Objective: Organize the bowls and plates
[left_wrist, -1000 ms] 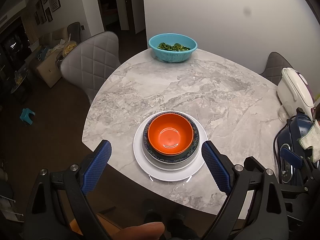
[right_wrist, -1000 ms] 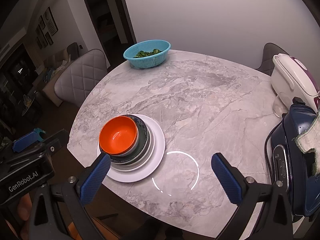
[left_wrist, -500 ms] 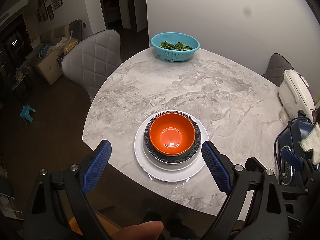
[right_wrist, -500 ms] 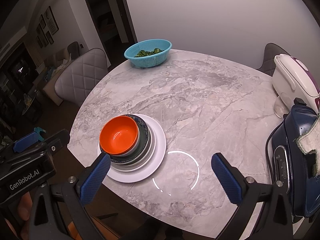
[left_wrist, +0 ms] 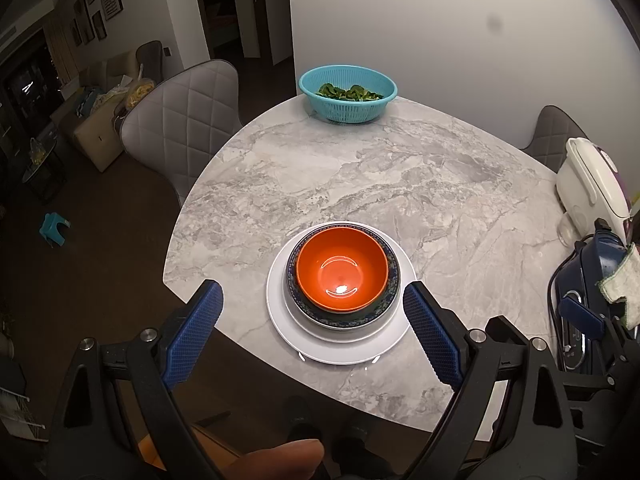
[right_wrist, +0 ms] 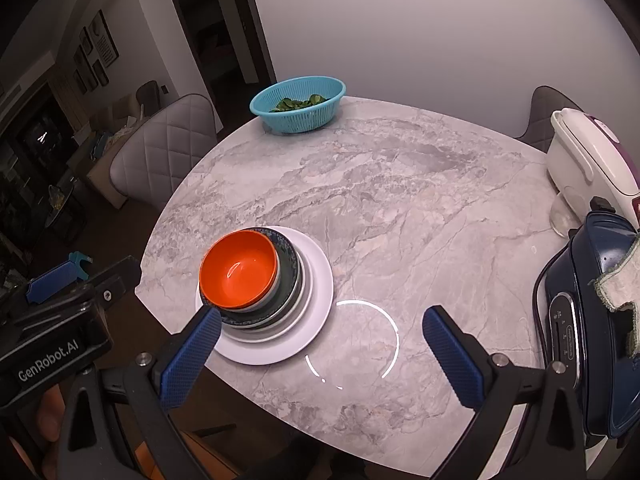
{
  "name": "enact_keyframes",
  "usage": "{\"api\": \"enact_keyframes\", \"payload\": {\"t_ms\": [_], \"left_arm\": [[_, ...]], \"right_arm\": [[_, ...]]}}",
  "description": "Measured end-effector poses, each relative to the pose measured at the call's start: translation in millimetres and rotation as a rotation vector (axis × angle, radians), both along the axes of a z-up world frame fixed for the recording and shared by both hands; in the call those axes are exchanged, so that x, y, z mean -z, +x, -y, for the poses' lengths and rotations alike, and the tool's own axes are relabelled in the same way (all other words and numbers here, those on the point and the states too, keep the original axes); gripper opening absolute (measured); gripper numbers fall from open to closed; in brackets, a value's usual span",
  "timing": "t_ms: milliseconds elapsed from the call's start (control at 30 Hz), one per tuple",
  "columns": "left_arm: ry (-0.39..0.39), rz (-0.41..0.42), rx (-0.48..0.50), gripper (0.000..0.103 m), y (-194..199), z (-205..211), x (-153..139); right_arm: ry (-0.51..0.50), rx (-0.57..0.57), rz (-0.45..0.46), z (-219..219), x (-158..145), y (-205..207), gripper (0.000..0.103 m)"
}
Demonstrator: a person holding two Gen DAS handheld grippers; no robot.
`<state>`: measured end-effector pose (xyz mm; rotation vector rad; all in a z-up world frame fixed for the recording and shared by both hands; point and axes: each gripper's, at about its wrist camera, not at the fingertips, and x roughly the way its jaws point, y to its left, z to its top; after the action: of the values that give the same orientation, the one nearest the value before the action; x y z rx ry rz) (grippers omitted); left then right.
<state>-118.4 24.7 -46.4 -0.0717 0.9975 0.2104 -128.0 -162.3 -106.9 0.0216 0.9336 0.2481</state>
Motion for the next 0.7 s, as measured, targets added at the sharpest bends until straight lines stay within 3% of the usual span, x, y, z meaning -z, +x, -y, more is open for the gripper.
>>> {"api": "enact_keyframes", "payload": {"t_ms": [700], "left_arm": [[0.0,0.0,-0.002,0.092,0.5,3.2,-1.1]], "right_arm": [[-0.001,-0.003,-0.002,-0.3,0.4,1.1,0.103]]}}
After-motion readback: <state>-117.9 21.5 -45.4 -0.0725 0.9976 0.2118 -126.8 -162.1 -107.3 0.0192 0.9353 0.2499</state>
